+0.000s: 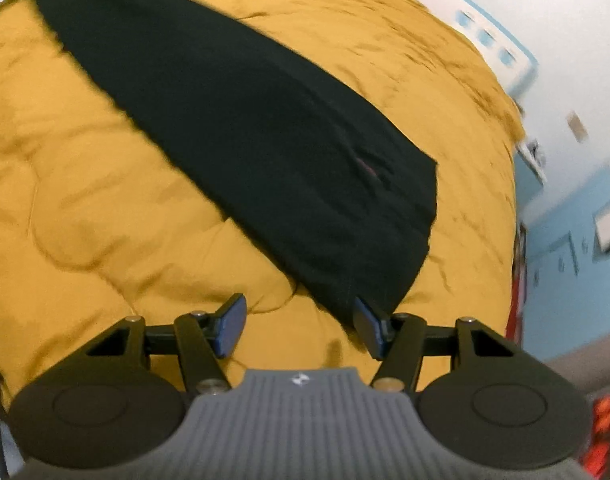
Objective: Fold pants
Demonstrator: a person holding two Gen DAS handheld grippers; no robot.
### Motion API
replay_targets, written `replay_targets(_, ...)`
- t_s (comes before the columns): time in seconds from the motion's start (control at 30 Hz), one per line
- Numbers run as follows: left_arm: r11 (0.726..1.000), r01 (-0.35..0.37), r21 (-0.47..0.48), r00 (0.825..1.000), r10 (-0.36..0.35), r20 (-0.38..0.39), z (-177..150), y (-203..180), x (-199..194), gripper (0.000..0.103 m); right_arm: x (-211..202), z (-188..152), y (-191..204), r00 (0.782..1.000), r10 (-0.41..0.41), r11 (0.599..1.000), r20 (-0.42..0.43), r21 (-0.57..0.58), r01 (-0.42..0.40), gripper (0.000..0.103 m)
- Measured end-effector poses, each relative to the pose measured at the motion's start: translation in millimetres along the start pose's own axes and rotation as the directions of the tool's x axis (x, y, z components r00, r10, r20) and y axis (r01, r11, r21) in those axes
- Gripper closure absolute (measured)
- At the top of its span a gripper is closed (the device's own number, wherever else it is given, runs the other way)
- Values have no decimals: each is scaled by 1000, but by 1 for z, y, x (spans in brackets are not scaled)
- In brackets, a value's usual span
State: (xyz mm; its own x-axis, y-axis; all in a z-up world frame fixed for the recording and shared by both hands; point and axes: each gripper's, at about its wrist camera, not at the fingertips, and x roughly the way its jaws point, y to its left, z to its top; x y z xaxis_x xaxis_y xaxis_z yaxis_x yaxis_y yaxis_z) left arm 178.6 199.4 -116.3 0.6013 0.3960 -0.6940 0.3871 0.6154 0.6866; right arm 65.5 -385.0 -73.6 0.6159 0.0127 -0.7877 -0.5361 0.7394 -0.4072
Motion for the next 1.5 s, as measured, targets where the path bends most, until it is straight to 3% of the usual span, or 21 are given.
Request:
replay_targets(0.13,988,36,-147,999,-36,0,7,15,-6,101,10,2,9,999,-41,986,7,-160,42,47)
replay_targets(0.17,985,33,-167,999,-34,2,9,18,-8,101,14,3,11,999,-48,981,7,-188,48,52)
replay_targets(0.3,971,21,-239,1000,-22,-3,19,26,-15,102,33,7,17,997,-74,955,1,-289,71,72)
replay_targets(0.37,963,15,-270,1000,-16,-4,22,28,-20,102,40,10,19,997,-81,948,-4,-309,76,98)
replay_targets(0.4,959,14,-283,1000,-16,-6,26,31,-19,102,41,11,19,997,-83,948,-1,-309,78,102)
replay_targets(0.63,933,-11,-359,999,-6,-45,45,51,-23,102,26,34,-9,992,-108,973,57,-198,118,103)
replay_targets(0.87,907,-66,-416,996,37,-78,86,85,-6,102,35,95,-67,978,-172,976,121,-111,186,103)
replay_targets(1.2,876,-106,-470,987,36,-155,154,113,62,102,135,178,-149,979,-181,983,90,-1,182,103)
replay_targets(1.5,884,-112,-453,977,13,-215,178,94,122,102,232,199,-174,995,-101,993,3,62,101,103)
